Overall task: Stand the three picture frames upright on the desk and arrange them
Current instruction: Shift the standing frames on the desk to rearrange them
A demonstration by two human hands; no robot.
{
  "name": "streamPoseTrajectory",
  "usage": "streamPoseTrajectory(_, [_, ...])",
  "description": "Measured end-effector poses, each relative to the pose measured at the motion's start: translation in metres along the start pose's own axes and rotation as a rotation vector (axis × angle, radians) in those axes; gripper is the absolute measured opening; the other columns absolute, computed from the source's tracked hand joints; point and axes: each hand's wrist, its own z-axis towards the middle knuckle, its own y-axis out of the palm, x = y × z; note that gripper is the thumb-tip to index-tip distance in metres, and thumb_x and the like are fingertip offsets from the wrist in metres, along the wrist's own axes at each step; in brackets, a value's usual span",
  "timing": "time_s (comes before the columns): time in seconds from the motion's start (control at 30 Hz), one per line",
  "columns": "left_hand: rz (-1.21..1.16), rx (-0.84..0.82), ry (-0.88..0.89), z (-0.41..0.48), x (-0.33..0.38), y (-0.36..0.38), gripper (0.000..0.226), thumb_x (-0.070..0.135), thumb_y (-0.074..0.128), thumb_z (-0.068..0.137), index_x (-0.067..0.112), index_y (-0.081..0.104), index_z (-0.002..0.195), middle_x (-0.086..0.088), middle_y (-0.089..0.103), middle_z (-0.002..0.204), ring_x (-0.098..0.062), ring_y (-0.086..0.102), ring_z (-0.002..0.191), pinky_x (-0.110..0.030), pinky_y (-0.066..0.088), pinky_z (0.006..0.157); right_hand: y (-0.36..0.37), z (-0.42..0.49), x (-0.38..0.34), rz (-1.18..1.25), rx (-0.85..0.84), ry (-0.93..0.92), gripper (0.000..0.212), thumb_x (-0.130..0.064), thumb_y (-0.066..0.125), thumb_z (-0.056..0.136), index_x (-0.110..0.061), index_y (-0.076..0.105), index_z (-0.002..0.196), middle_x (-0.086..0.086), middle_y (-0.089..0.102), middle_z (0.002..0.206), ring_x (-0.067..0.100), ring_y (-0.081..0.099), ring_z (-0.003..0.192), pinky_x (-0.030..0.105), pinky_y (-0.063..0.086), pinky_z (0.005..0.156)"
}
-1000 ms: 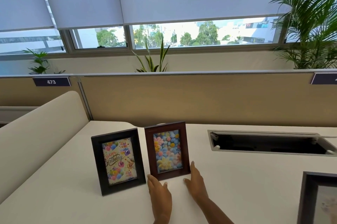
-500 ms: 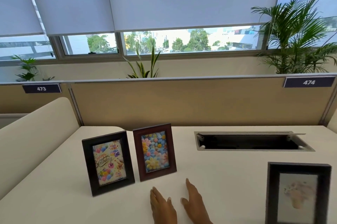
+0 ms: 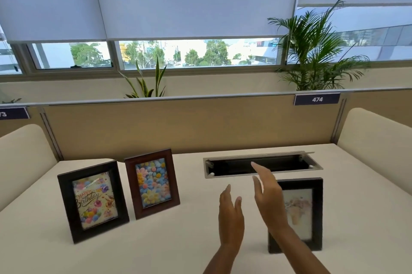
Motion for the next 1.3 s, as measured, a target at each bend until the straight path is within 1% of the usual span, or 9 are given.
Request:
streamPoseTrajectory(0.3, [-0.073,-0.168,0.082,-0.011,0.026,0.04,0.038,0.026,0.047,0.095,0.018,0.045,0.132,0.0,0.048,0.14,-0.015,0.046,0.128,-0.026,0.04,0.106,-0.08,0.03,0.063,-0.08,0.327,0.14,0.037,-0.004,0.05,0.091,0.002,0.047,0.127,0.026,0.052,0.131,0.039,0.049,0.122,0.037,0.038,0.097])
streamPoseTrajectory(0.53, [0.011,-0.194,-0.007,-0.026,0.0,0.057,0.029,0.01,0.046,0.095,0.011,0.055,0.122,-0.006,0.061,0.123,-0.016,0.058,0.11,-0.019,0.045,0.089,-0.081,-0.033,0.123,0.069,0.099,0.541,0.041,-0.016,0.048,0.094,-0.003,0.043,0.132,0.021,0.05,0.135,0.038,0.047,0.122,0.05,0.04,0.102])
streamPoseTrajectory(0.63, [0.072,-0.261,-0.07,-0.031,-0.017,0.062,0.028,0.01,0.047,0.093,0.01,0.057,0.119,-0.003,0.061,0.113,-0.019,0.059,0.109,-0.021,0.043,0.091,-0.077,-0.058,0.141,0.111,0.024,0.669,0.035,-0.006,0.055,0.089,0.001,0.052,0.123,0.022,0.059,0.125,0.035,0.057,0.111,0.032,0.044,0.095])
streamPoseTrajectory(0.77, [0.191,-0.384,-0.123,-0.034,-0.032,0.065,0.032,0.013,0.047,0.091,0.011,0.056,0.121,0.008,0.05,0.086,-0.019,0.057,0.113,-0.019,0.041,0.091,-0.074,-0.075,0.156,0.135,0.026,0.775,0.032,0.008,0.062,0.081,0.005,0.06,0.112,0.027,0.065,0.109,0.013,0.065,0.081,-0.011,0.035,0.06])
streamPoseTrajectory(0.83, [0.224,-0.421,-0.136,-0.035,-0.034,0.065,0.035,0.014,0.047,0.091,0.016,0.054,0.125,0.004,0.057,0.096,-0.019,0.057,0.114,-0.019,0.04,0.093,-0.074,-0.077,0.158,0.118,0.047,0.784,0.033,0.012,0.063,0.078,0.007,0.061,0.11,0.031,0.065,0.106,0.027,0.065,0.092,-0.007,0.037,0.063])
streamPoseTrajectory(0.97, [0.349,-0.405,-0.07,-0.031,-0.035,0.064,0.037,0.019,0.036,0.098,0.018,0.044,0.134,0.001,0.05,0.117,-0.016,0.049,0.123,-0.02,0.036,0.099,-0.063,-0.071,0.153,0.069,0.026,0.788,0.033,0.009,0.064,0.078,0.006,0.061,0.111,0.031,0.065,0.107,0.04,0.061,0.103,0.035,0.04,0.091])
streamPoseTrajectory(1.13, [0.382,-0.261,-0.118,-0.013,-0.044,0.053,0.039,0.019,0.024,0.101,0.008,0.033,0.137,0.016,0.015,0.07,-0.02,0.048,0.124,-0.024,0.035,0.1,-0.027,-0.058,0.137,0.091,0.006,0.748,0.031,0.008,0.063,0.079,0.006,0.061,0.11,0.029,0.066,0.107,0.039,0.062,0.1,0.0,0.036,0.063])
streamPoseTrajectory(1.23, [0.383,-0.137,-0.134,0.003,-0.054,0.037,0.039,0.02,0.024,0.101,0.008,0.032,0.138,0.009,0.046,0.106,-0.02,0.048,0.123,-0.023,0.037,0.1,0.004,-0.047,0.127,0.117,-0.032,0.729,0.03,0.007,0.061,0.081,0.005,0.061,0.111,0.027,0.066,0.108,0.038,0.061,0.1,0.002,0.04,0.07])
streamPoseTrajectory(1.3, [0.396,-0.079,-0.158,0.014,-0.057,0.023,0.039,0.02,0.024,0.101,0.009,0.031,0.139,-0.006,0.045,0.132,-0.018,0.048,0.122,-0.022,0.037,0.1,0.027,-0.038,0.116,0.116,-0.052,0.716,0.028,0.005,0.059,0.083,0.004,0.061,0.111,0.026,0.067,0.108,0.037,0.06,0.099,0.031,0.045,0.086])
